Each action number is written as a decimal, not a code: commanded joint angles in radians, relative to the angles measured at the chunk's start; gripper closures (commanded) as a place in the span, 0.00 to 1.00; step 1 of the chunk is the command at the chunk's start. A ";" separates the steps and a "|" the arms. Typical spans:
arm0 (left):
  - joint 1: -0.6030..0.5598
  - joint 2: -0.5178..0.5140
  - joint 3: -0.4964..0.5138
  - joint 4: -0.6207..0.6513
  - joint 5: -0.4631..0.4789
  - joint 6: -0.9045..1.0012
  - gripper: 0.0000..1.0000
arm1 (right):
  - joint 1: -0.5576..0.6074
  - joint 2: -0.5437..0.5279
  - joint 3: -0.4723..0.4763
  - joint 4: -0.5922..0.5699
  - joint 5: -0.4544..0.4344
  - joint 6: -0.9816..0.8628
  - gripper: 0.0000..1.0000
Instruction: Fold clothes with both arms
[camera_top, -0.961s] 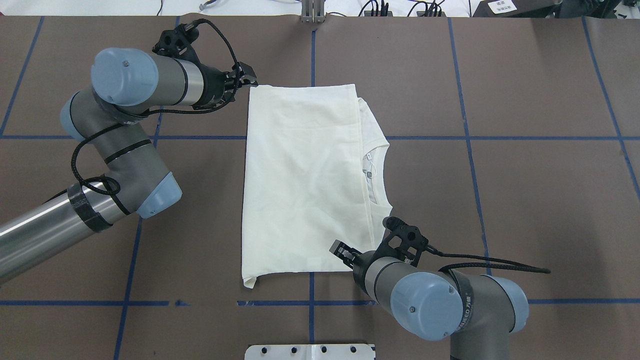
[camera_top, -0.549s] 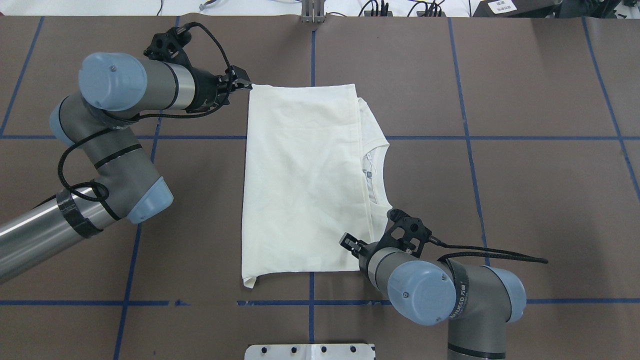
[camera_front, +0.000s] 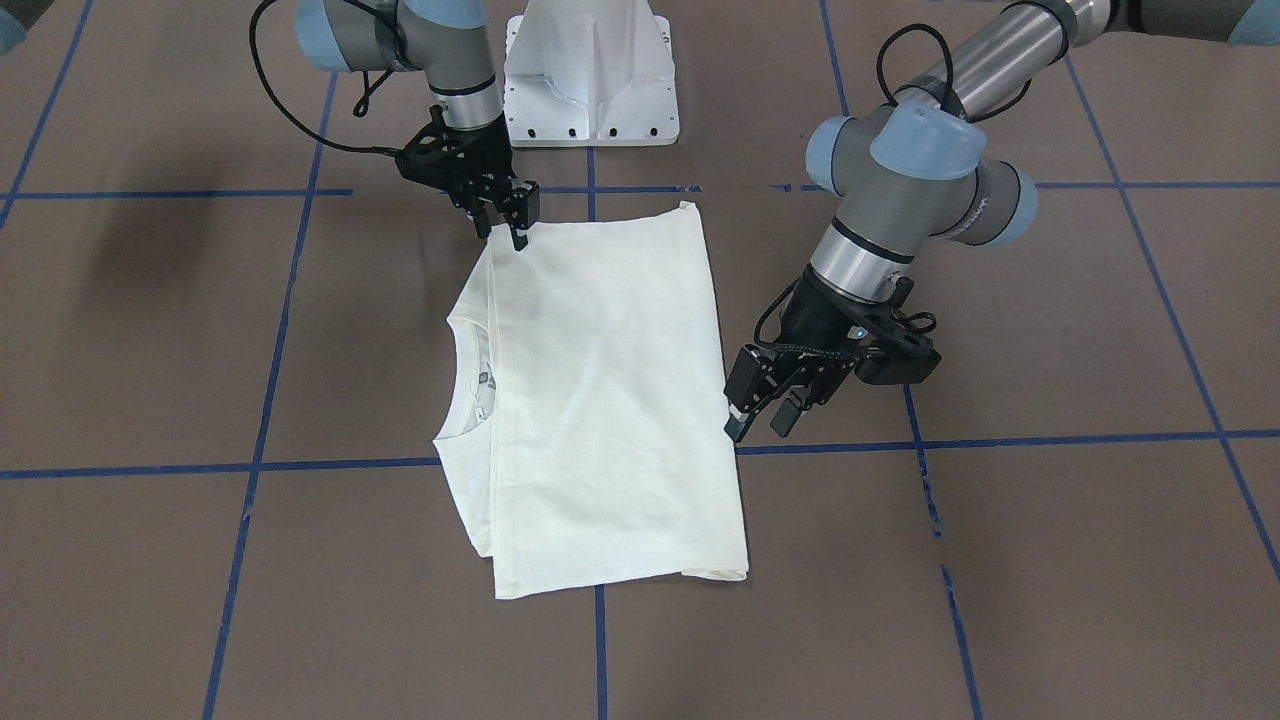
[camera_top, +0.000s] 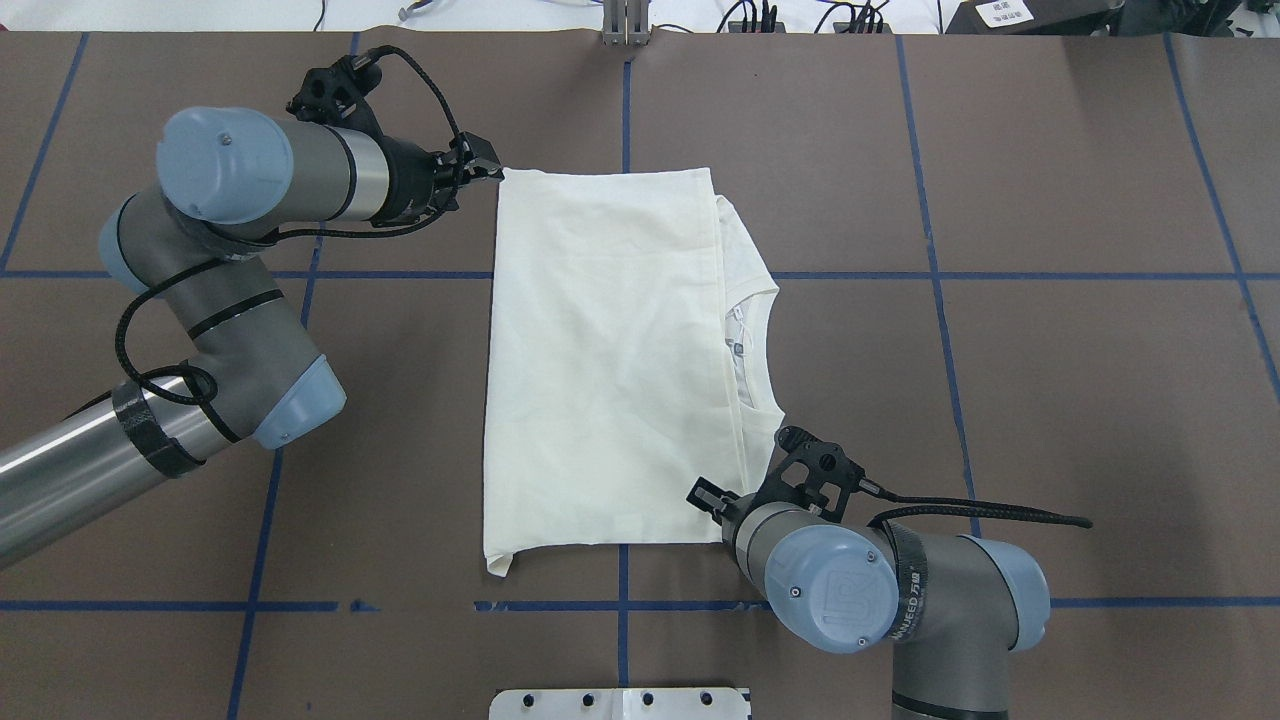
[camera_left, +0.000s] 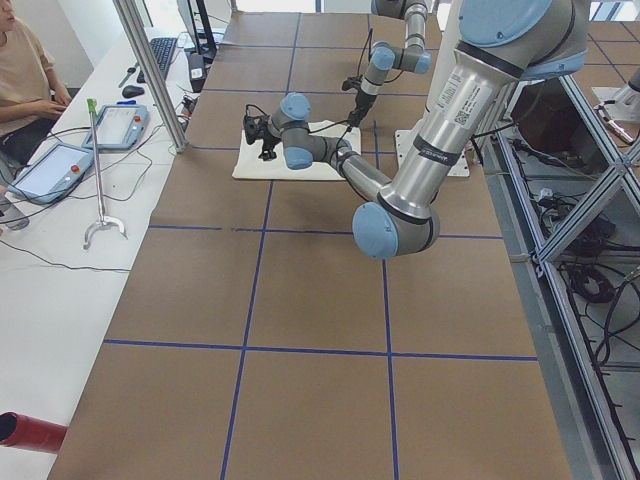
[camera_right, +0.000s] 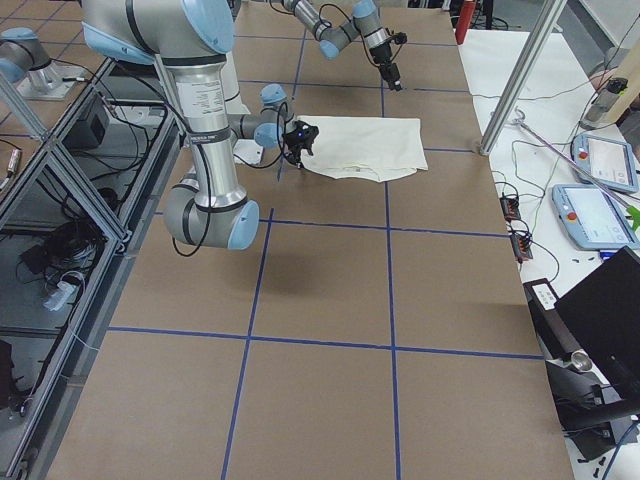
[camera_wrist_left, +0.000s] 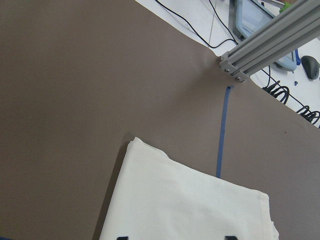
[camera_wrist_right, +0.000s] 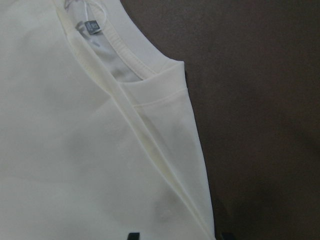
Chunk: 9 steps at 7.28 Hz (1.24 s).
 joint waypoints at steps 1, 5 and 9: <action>0.000 -0.001 0.000 0.001 0.000 0.000 0.29 | -0.005 0.001 -0.002 -0.001 0.000 0.000 0.52; 0.002 -0.001 0.000 0.001 0.000 -0.003 0.29 | -0.006 0.001 0.006 0.000 0.014 -0.004 1.00; 0.035 0.054 -0.072 0.001 0.002 -0.099 0.29 | 0.001 -0.003 0.044 0.008 0.048 -0.006 1.00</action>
